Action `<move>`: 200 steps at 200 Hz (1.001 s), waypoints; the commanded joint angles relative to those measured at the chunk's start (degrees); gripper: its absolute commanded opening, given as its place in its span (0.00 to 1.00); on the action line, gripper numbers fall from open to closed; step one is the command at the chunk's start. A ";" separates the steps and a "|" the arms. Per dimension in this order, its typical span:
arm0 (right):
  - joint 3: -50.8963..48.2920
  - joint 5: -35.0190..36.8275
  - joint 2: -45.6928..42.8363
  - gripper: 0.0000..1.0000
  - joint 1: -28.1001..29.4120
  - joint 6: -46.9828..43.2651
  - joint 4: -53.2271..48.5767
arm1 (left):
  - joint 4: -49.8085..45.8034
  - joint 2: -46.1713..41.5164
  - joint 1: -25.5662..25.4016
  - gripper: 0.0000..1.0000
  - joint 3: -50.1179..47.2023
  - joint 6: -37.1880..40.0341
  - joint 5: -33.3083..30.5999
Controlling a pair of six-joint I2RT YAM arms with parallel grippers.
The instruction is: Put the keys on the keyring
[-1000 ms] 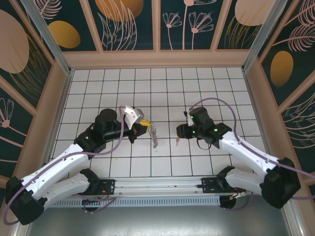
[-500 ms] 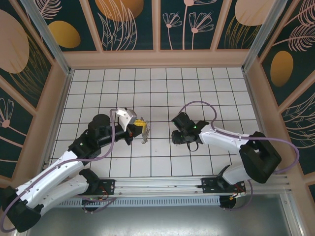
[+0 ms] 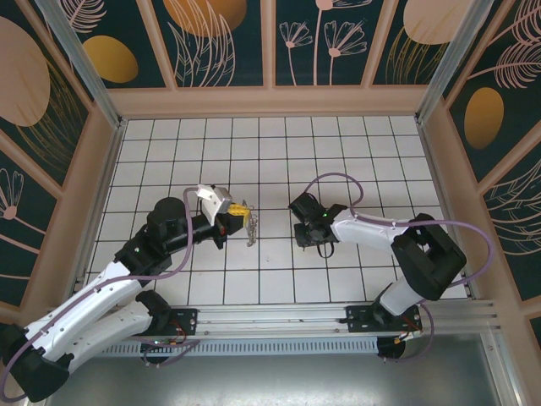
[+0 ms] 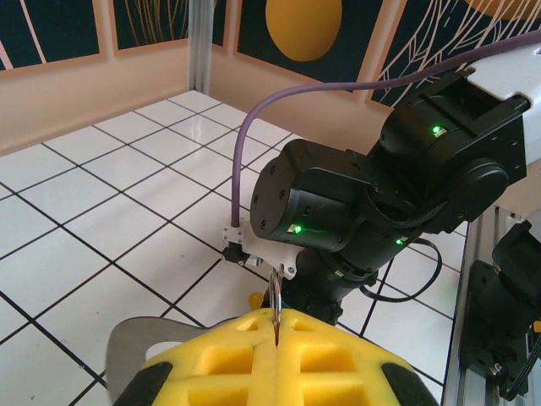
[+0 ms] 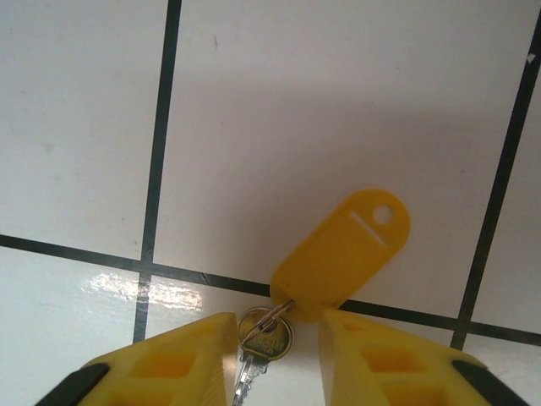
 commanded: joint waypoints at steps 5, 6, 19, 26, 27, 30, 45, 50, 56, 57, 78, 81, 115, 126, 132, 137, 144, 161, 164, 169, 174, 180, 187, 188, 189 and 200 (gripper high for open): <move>0.05 1.89 -0.11 0.25 0.43 1.45 0.76 | 2.73 -0.28 -0.20 0.00 0.15 -1.08 0.84; 0.00 1.86 -0.15 0.25 0.43 1.39 0.76 | 2.74 -0.24 -0.20 0.00 0.16 -1.14 0.84; -0.31 1.70 -0.24 0.22 0.43 1.34 0.93 | 2.60 -0.11 -0.26 0.00 0.25 -1.02 0.87; -0.45 1.65 -0.22 0.21 0.43 1.34 1.08 | 2.49 -0.10 -0.17 0.00 0.27 -1.02 0.85; -0.51 1.69 -0.20 0.21 0.43 1.34 1.10 | 2.48 -0.10 -0.19 0.00 0.31 -1.02 0.85; -0.61 1.66 -0.25 0.21 0.43 1.34 1.23 | 2.41 -0.17 -0.17 0.00 0.31 -1.01 0.84; -0.98 1.56 -0.31 0.21 0.27 1.27 1.68 | 2.06 -0.32 -0.17 0.00 0.49 -0.91 0.84; -1.11 1.56 -0.27 0.21 0.30 1.26 1.81 | 1.96 -0.36 -0.18 0.00 0.56 -0.81 0.84; -1.12 1.56 -0.18 0.21 0.25 1.25 1.97 | 1.87 -0.45 -0.19 0.00 0.52 -0.84 0.84; -1.11 1.56 -0.18 0.21 0.21 1.25 1.98 | 1.86 -0.41 -0.24 0.00 0.52 -0.88 0.84; -1.36 1.49 -0.02 0.22 0.26 1.25 2.34 | 1.59 -0.63 -0.18 0.00 0.68 -0.82 0.78; -1.43 1.50 0.00 0.22 0.16 1.25 2.39 | 1.59 -0.63 -0.23 0.00 0.68 -0.77 0.76; -2.12 1.64 -0.44 0.19 0.16 1.53 2.61 | 1.59 -0.63 -0.21 0.00 0.76 -0.66 0.69; -2.38 1.74 -0.74 0.16 0.16 1.47 2.61 | 1.59 -0.57 -0.23 0.00 0.78 -0.62 0.72; -2.55 1.80 -0.94 0.15 0.08 1.51 2.61 | 1.52 -0.63 -0.12 0.00 0.82 -0.59 0.76; -2.67 1.83 -1.03 0.15 0.01 1.51 2.61 | 1.50 -0.63 -0.18 0.00 0.84 -0.58 0.76; -2.92 1.78 -1.10 0.14 -0.12 1.43 2.70 | 1.42 -0.63 -0.19 0.00 0.88 -0.58 0.76; -3.43 1.83 -1.53 0.13 -0.28 1.43 3.03 | 1.17 -0.72 -0.19 0.00 0.92 -0.48 0.76; -3.52 1.87 -1.63 0.13 -0.28 1.43 3.12 | 1.16 -0.79 -0.17 0.00 0.95 -0.49 0.77; -3.61 1.79 -1.91 0.11 -0.28 1.43 3.22 | 1.15 -0.80 -0.19 0.00 0.91 -0.49 0.70; -3.66 1.85 -2.15 0.10 -0.28 1.36 3.31 | 1.15 -0.81 -0.17 0.00 0.89 -0.49 0.67; -3.74 1.83 -2.41 0.08 -0.25 1.34 3.31 | 1.09 -0.89 -0.13 0.00 0.99 -0.42 0.62; -3.81 1.98 -2.80 0.06 -0.28 1.25 3.29 | 1.02 -0.85 -0.18 0.00 1.04 -0.40 0.58; -3.82 1.99 -2.85 0.06 -0.28 1.21 3.26 | 1.00 -0.87 -0.15 0.00 1.04 -0.40 0.58; -3.82 2.04 -2.88 0.06 -0.28 1.18 3.15 | 0.99 -0.88 -0.18 0.00 1.00 -0.40 0.58; -3.91 2.44 -3.73 0.02 -0.21 0.92 3.09 | 0.81 -0.81 -0.18 0.00 1.17 -0.39 0.49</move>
